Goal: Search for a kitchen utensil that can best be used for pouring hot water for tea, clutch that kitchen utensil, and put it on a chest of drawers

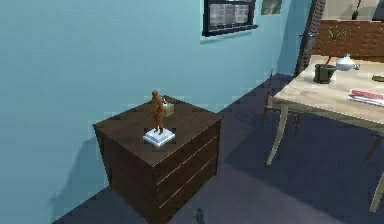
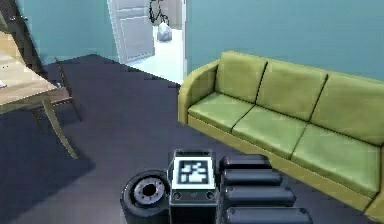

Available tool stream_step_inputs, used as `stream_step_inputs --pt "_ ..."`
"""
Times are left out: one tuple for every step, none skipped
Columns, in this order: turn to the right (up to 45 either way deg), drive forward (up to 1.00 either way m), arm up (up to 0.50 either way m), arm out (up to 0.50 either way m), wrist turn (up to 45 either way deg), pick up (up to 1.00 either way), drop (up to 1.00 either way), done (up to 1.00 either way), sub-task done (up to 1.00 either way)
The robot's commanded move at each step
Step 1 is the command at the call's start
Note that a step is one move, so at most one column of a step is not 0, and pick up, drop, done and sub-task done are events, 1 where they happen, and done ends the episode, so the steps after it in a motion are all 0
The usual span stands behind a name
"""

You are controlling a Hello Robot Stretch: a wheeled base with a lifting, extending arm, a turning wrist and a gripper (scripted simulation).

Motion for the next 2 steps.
stream_step_inputs --pt "0.0 0.05 0.0 0.0 0.0 0.0 0.0 0.0 0.0" --pt "-45.0 0.0 0.0 0.0 0.0 0.0 0.0 0.0 0.0"
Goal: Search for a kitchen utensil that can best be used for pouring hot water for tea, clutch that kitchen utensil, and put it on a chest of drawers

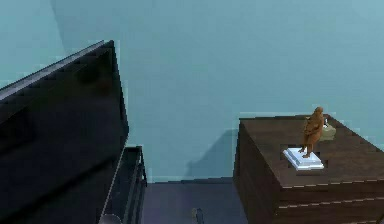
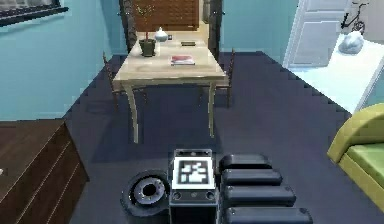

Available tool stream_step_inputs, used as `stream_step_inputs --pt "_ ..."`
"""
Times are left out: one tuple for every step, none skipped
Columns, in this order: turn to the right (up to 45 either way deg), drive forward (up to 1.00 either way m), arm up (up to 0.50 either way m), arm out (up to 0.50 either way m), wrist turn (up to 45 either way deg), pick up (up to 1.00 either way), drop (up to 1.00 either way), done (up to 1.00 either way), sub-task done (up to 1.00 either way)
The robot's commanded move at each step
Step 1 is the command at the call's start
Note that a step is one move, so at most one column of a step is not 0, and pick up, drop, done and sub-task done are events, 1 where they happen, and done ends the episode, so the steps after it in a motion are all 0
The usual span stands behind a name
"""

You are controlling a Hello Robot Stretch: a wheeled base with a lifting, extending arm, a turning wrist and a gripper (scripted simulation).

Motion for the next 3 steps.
stream_step_inputs --pt "-3.0 0.0 0.0 0.0 0.0 0.0 0.0 0.0 0.0" --pt "0.0 1.0 0.0 0.0 0.0 0.0 0.0 0.0 0.0" --pt "45.0 0.0 0.0 0.0 0.0 0.0 0.0 0.0 0.0"
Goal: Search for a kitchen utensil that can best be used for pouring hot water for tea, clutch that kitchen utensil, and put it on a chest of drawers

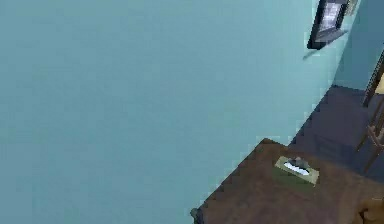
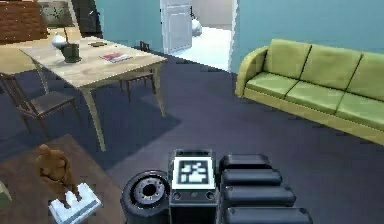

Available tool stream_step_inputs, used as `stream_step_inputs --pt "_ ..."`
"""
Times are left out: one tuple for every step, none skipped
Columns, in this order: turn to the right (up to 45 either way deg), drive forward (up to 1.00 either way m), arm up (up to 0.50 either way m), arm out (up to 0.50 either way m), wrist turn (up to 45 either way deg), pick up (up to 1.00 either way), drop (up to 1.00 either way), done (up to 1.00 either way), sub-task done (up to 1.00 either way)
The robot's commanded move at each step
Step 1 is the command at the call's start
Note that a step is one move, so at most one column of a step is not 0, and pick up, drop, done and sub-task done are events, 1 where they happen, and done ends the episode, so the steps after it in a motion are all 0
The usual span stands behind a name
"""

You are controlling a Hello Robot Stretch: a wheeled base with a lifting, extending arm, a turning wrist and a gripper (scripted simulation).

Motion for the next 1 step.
stream_step_inputs --pt "33.0 0.0 0.0 0.0 0.0 0.0 0.0 0.0 0.0"
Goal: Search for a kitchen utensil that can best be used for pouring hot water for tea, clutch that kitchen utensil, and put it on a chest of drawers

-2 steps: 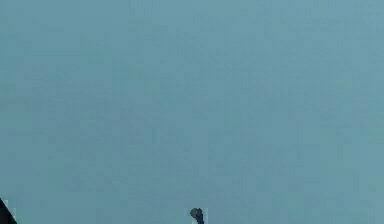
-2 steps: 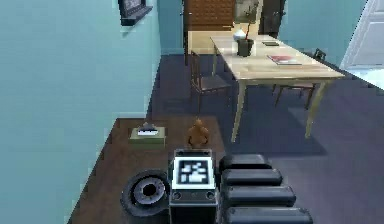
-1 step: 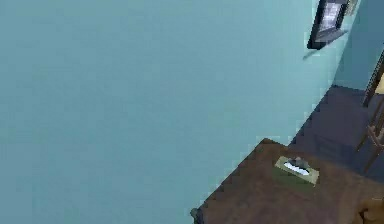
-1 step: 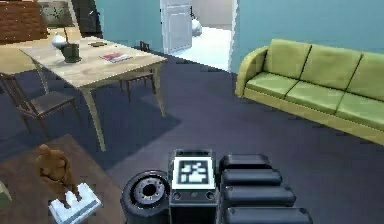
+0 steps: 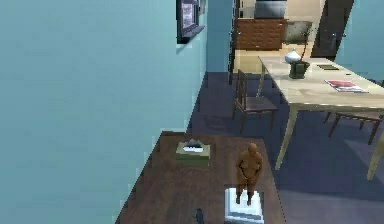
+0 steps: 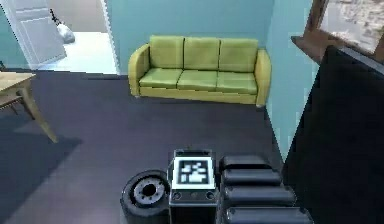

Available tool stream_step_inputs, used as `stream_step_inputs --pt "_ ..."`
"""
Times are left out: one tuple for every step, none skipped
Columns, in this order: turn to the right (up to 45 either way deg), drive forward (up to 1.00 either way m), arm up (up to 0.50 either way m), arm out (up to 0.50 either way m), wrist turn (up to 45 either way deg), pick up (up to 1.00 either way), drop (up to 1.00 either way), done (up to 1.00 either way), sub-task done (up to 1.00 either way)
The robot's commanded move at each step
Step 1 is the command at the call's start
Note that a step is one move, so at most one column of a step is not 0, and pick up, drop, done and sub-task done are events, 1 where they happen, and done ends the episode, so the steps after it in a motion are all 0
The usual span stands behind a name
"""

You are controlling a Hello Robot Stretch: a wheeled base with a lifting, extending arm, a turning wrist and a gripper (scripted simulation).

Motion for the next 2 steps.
stream_step_inputs --pt "3.0 0.0 0.0 0.0 0.0 0.0 0.0 0.0 0.0" --pt "-45.0 0.0 0.0 0.0 0.0 0.0 0.0 0.0 0.0"
